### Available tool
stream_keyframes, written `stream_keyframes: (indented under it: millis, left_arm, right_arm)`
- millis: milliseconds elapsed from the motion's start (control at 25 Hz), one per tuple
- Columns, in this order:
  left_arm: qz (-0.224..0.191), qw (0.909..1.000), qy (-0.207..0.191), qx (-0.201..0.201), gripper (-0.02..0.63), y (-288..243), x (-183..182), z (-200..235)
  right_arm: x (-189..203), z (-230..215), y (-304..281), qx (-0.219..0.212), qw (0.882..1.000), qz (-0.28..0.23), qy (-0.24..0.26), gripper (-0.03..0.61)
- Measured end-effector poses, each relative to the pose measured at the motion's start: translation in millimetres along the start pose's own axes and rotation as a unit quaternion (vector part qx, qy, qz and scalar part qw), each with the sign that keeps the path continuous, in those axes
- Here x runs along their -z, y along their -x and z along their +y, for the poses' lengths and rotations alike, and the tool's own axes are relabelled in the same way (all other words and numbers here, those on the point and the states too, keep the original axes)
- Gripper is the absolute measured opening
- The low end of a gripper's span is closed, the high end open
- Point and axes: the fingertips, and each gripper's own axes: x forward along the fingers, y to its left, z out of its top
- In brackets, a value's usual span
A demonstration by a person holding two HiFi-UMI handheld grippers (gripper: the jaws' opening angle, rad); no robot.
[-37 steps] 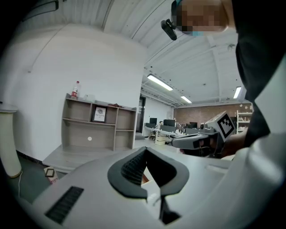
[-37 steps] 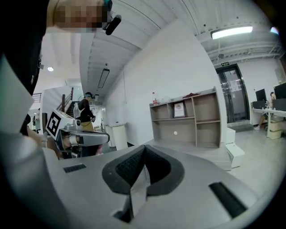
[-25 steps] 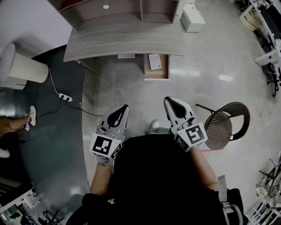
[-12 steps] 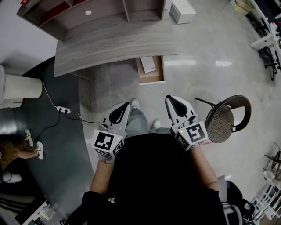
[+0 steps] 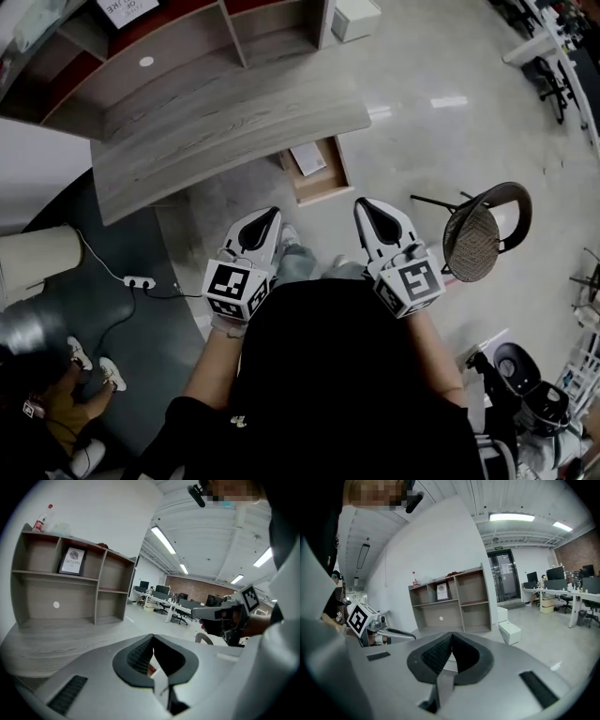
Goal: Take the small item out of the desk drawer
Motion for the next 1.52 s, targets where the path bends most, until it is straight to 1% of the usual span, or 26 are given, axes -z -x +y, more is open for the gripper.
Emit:
stream_keyframes:
  millis: [120, 280, 360, 440, 520, 600, 840, 1000, 1120, 1240, 1320, 1400, 1520]
  left_arm:
    - [0.028, 0.9994, 0.019, 0.012, 0.008, -19, 9, 19]
    - [0.064, 0.9961, 0.051, 0.034, 0.008, -44, 25, 30]
    - [0.079, 0.9940, 0.066, 0.038, 0.008, -57, 34, 33]
    - [0.091, 0.9911, 0.090, 0.035, 0.008, -72, 45, 36]
    - [0.103, 0.9870, 0.121, 0.023, 0.008, -87, 57, 42]
    - [0.117, 0.9829, 0.142, 0.006, 0.008, -102, 69, 48]
    - [0.163, 0.9735, 0.153, -0.048, 0.009, -149, 102, 56]
    - [0.187, 0.9629, 0.178, -0.079, 0.019, -177, 131, 60]
    - [0.206, 0.9553, 0.188, -0.098, 0.071, -197, 158, 60]
    - [0.223, 0.9472, 0.198, -0.118, 0.125, -219, 177, 64]
    - [0.234, 0.9399, 0.209, -0.135, 0.169, -230, 187, 70]
    - [0.240, 0.9318, 0.225, -0.153, 0.231, -239, 197, 76]
    - [0.250, 0.9218, 0.242, -0.172, 0.281, -255, 212, 81]
  right_arm:
    - [4, -5, -13, 0.028, 1.000, 0.013, -0.001, -0.005]
    - [10, -17, -21, 0.062, 0.998, 0.026, -0.007, -0.005]
    - [13, -23, -21, 0.075, 0.996, 0.035, -0.012, -0.005]
    - [19, -32, -19, 0.086, 0.995, 0.045, -0.014, -0.005]
    - [28, -43, -16, 0.089, 0.994, 0.057, -0.006, -0.005]
    - [32, -56, -14, 0.095, 0.993, 0.067, -0.005, -0.005]
    - [35, -104, -8, 0.102, 0.991, 0.089, -0.008, -0.005]
    - [40, -131, -6, 0.096, 0.990, 0.100, -0.011, -0.005]
    - [51, -149, -2, 0.088, 0.990, 0.109, -0.008, -0.005]
    - [58, -170, 0, 0.085, 0.989, 0.120, -0.009, -0.005]
    - [61, -183, 1, 0.083, 0.988, 0.128, -0.011, -0.005]
    - [65, -194, 2, 0.082, 0.987, 0.136, -0.012, -0.005]
    - [72, -209, 5, 0.079, 0.986, 0.147, -0.013, -0.005]
